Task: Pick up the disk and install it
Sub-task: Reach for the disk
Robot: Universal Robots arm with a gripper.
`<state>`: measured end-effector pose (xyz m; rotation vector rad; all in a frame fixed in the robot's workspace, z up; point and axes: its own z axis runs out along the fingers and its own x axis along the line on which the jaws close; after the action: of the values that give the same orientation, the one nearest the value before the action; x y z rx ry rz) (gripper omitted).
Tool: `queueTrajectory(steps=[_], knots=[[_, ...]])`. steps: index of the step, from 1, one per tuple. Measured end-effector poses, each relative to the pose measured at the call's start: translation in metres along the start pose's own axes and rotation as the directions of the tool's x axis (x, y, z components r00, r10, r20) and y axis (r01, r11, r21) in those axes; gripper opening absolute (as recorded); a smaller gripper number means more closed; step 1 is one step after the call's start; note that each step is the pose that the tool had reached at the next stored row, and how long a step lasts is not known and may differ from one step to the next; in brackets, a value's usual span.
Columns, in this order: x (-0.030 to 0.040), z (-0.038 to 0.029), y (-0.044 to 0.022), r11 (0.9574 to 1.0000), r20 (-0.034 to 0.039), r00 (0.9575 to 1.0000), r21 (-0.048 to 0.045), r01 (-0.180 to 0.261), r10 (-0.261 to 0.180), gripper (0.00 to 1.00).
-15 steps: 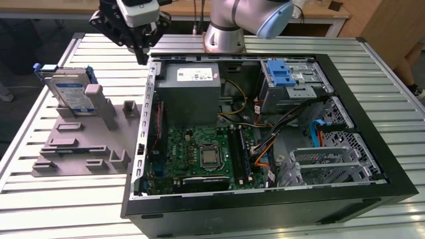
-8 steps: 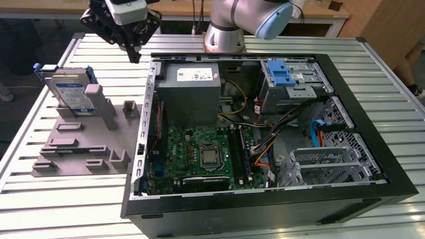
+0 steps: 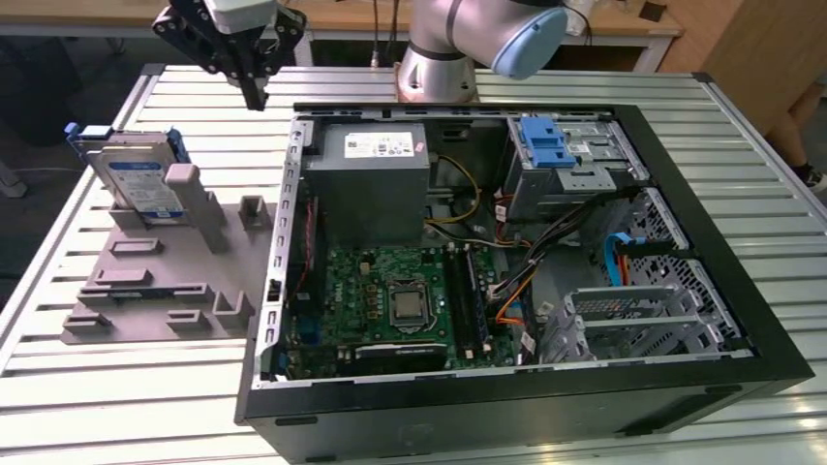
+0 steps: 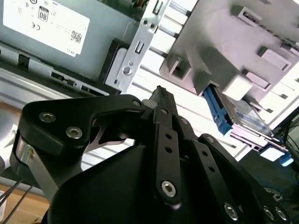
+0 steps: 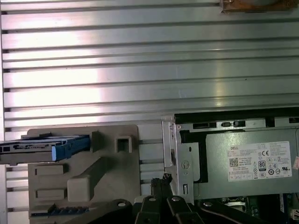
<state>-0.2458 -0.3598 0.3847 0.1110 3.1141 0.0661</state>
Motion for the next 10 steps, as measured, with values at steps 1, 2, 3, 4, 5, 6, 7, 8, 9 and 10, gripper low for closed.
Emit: queueTrajectory(steps=[1,2,3,4,5,6,7,8,9,10], knots=[[0.0017,0.0001,0.0018,1.0,0.0,1.0,-0.0001,0.0,0.0,0.11],[0.004,0.0001,0.0025,1.0,0.0,1.0,-0.0001,0.0,0.0,0.11],[0.0068,0.0001,0.0031,1.0,0.0,1.0,-0.0001,0.0,0.0,0.11],[0.0103,0.0002,0.0037,1.0,0.0,1.0,0.0,0.0,0.0,0.11],[0.0139,0.0002,0.0041,1.0,0.0,1.0,0.0,0.0,0.0,0.11],[0.0174,0.0002,0.0045,1.0,0.0,1.0,-0.0001,0.0,0.0,0.11],[0.0208,0.0001,0.0049,1.0,-0.0001,1.0,0.0,0.0,0.0,0.11],[0.024,0.0001,0.0051,1.0,-0.0001,1.0,0.0,0.0,0.0,0.11],[0.0279,0.0001,0.0052,1.0,0.0001,1.0,-0.0001,0.0,0.0,0.11],[0.0317,0.0,0.0051,1.0,0.0,1.0,0.0,0.0,0.0,0.11]])
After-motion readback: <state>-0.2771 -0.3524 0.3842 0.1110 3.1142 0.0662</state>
